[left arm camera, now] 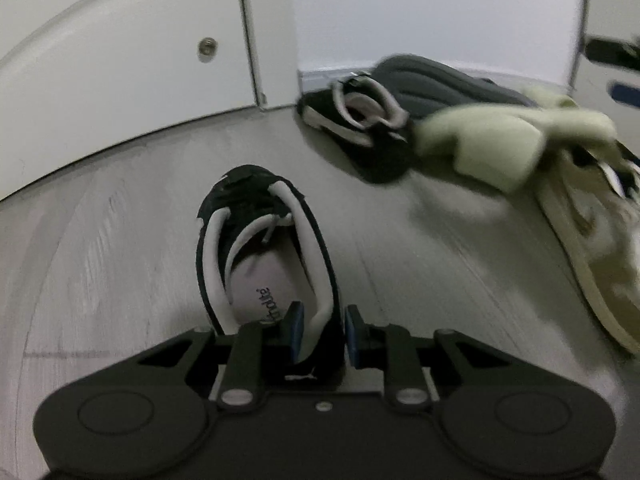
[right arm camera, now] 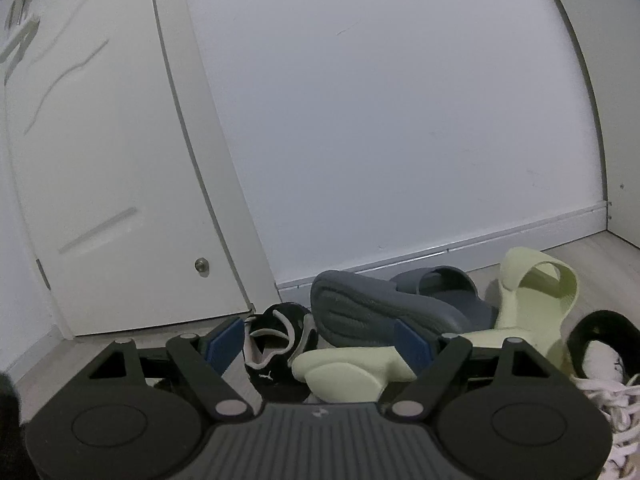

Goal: Organize scattered shoes

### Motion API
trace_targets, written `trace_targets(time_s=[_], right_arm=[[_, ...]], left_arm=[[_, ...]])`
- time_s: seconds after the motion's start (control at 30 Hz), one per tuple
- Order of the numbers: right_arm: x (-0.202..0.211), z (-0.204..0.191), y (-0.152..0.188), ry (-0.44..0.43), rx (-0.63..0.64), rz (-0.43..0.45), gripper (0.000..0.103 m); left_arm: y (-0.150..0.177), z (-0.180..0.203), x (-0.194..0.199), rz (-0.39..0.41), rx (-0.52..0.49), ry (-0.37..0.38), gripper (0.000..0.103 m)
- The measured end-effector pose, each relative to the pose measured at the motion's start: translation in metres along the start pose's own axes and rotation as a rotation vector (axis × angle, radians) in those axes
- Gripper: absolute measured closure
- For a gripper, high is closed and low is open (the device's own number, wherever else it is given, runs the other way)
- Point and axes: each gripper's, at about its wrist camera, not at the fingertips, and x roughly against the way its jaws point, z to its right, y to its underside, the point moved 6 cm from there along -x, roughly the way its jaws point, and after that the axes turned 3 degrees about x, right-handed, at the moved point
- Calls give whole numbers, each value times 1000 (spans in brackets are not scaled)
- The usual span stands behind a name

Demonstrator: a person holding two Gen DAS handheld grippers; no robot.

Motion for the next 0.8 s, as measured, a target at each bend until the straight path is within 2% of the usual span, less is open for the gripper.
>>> trace_targets(time_s=[0.1, 0.23, 0.3, 0.5, 0.63, 0.8], right_arm=[[7, -5, 0, -1, 4, -15, 20], [19, -11, 3, 0, 11, -42, 17], [29, -11, 8, 12, 15, -51, 11], [46, -1, 17, 57, 49, -58, 10], [33, 21, 14, 100, -13, -46, 5], [14, 51, 12, 141, -124, -23, 4]], left_arm=[[17, 13, 15, -8, -24, 16, 79], [25, 27, 30, 27, -53, 14, 60], [22, 37, 45, 79, -95, 18, 55], [-9, 67, 73, 256, -127, 97, 50], [-44, 81, 51, 288, -136, 116, 49], [-89, 92, -8, 262, -198, 87, 49]])
